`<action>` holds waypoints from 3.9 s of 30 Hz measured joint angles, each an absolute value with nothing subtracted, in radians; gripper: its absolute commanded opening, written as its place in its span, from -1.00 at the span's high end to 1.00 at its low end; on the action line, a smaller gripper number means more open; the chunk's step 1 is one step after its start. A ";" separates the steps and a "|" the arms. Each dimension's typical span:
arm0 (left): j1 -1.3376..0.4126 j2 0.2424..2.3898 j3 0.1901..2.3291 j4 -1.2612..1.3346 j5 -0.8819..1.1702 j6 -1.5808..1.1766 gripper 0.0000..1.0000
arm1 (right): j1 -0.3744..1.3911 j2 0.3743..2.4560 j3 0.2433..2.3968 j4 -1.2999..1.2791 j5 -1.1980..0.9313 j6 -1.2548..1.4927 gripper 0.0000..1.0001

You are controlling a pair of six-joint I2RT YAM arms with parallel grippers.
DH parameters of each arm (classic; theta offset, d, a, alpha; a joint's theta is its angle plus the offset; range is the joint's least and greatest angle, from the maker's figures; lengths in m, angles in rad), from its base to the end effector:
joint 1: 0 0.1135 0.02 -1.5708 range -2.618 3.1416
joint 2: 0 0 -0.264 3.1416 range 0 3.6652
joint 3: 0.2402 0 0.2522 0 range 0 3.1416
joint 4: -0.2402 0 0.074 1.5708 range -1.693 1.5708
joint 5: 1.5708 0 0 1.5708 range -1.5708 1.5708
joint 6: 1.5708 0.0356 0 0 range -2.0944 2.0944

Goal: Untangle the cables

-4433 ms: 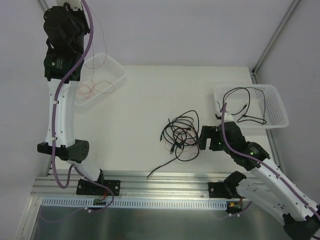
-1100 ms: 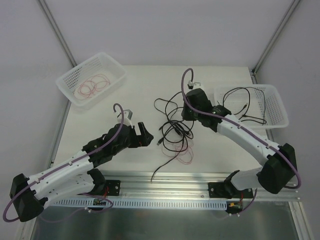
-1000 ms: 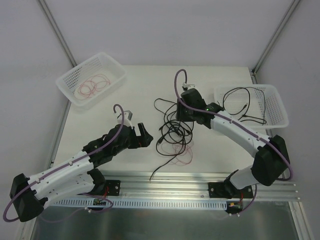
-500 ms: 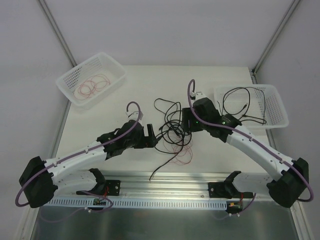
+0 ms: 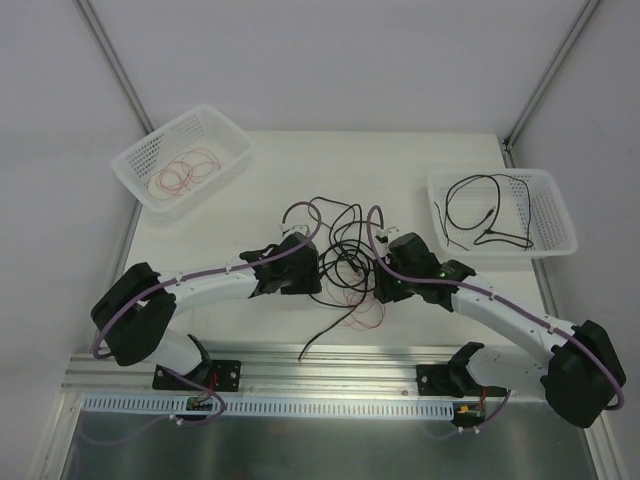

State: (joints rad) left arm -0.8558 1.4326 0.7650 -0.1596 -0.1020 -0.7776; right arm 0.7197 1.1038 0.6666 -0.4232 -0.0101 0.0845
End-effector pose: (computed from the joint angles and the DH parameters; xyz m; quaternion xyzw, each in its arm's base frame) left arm 0.1910 -0.2145 0.1899 0.0179 0.9305 -0.2319 0.2830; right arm 0.1652 0.1452 0.2168 -0.2945 0.8901 0.1405 0.3182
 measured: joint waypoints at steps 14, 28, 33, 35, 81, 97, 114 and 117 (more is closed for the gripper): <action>-0.856 1.493 0.779 -0.153 -0.089 -0.800 0.88 | 0.744 1.365 0.752 -0.246 -0.074 -0.020 0.59; -0.725 1.504 0.772 -0.194 -0.088 -0.808 1.00 | 0.753 1.188 1.040 -0.534 -0.049 -0.100 0.99; -0.664 1.498 0.745 -0.226 -0.089 -0.808 1.00 | 0.752 1.052 1.423 -0.683 0.007 -0.162 0.99; -0.659 1.489 0.739 -0.230 -0.088 -0.808 1.00 | 0.752 1.017 1.533 -0.711 0.031 -0.179 0.99; -0.901 0.941 0.794 0.001 0.163 -0.313 -0.98 | 0.760 1.000 1.285 -0.481 -0.086 0.051 0.99; -0.966 0.999 0.604 0.303 0.183 -0.094 -0.98 | 0.764 0.998 1.314 -0.447 -0.138 0.097 0.99; -0.977 1.105 0.538 0.547 0.094 -0.117 -0.90 | 0.777 0.998 1.321 -0.417 -0.187 0.143 0.99; -0.988 1.131 0.532 0.605 0.062 -0.139 -0.80 | 0.780 0.998 1.321 -0.411 -0.189 0.150 0.99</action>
State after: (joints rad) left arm -0.9878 1.1313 0.5323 0.6052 0.0616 -0.1394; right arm 0.7795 0.9977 1.3209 -0.4107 -0.1894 0.1497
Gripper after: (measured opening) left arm 0.933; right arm 0.012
